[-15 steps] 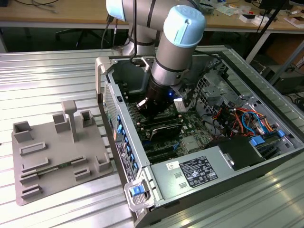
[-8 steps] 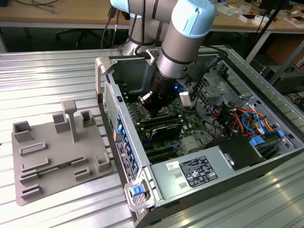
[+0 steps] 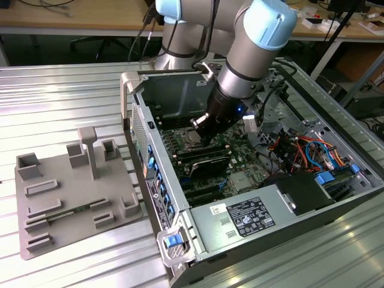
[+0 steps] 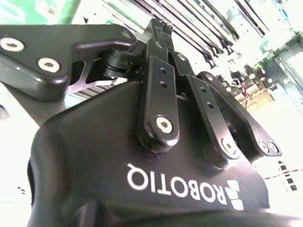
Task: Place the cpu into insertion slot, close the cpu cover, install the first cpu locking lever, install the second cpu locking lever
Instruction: 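Install the second cpu locking lever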
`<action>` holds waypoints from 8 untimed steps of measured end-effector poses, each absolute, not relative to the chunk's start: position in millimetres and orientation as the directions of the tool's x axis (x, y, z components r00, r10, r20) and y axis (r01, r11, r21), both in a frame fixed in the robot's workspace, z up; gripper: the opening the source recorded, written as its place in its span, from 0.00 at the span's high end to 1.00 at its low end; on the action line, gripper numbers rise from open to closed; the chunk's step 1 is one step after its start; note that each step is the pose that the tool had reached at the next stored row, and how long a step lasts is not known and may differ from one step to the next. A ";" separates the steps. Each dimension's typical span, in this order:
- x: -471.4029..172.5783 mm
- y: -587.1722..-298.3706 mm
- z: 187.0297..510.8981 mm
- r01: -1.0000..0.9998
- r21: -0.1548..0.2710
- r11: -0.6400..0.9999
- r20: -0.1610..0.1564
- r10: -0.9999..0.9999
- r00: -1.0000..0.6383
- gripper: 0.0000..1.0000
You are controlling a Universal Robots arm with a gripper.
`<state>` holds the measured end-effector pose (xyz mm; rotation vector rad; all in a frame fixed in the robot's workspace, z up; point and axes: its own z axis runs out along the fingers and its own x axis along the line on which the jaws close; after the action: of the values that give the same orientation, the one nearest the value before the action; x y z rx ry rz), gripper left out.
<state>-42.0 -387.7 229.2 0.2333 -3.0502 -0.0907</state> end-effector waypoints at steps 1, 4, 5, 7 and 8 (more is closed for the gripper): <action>-37.7 -388.1 229.1 -0.149 0.067 0.987 0.081 -0.154 -0.985 0.89; -20.0 -388.3 227.9 -0.147 0.071 0.987 0.106 -0.154 -0.982 0.89; -14.0 -388.5 227.5 -0.147 0.072 0.987 0.115 -0.154 -0.981 0.89; -8.2 -389.3 226.9 -0.146 0.074 0.987 0.123 -0.154 -0.980 0.89; -6.5 -390.1 226.4 -0.146 0.074 0.986 0.126 -0.154 -0.980 0.89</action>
<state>-6.5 -390.1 226.4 0.2279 -3.0001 -0.0976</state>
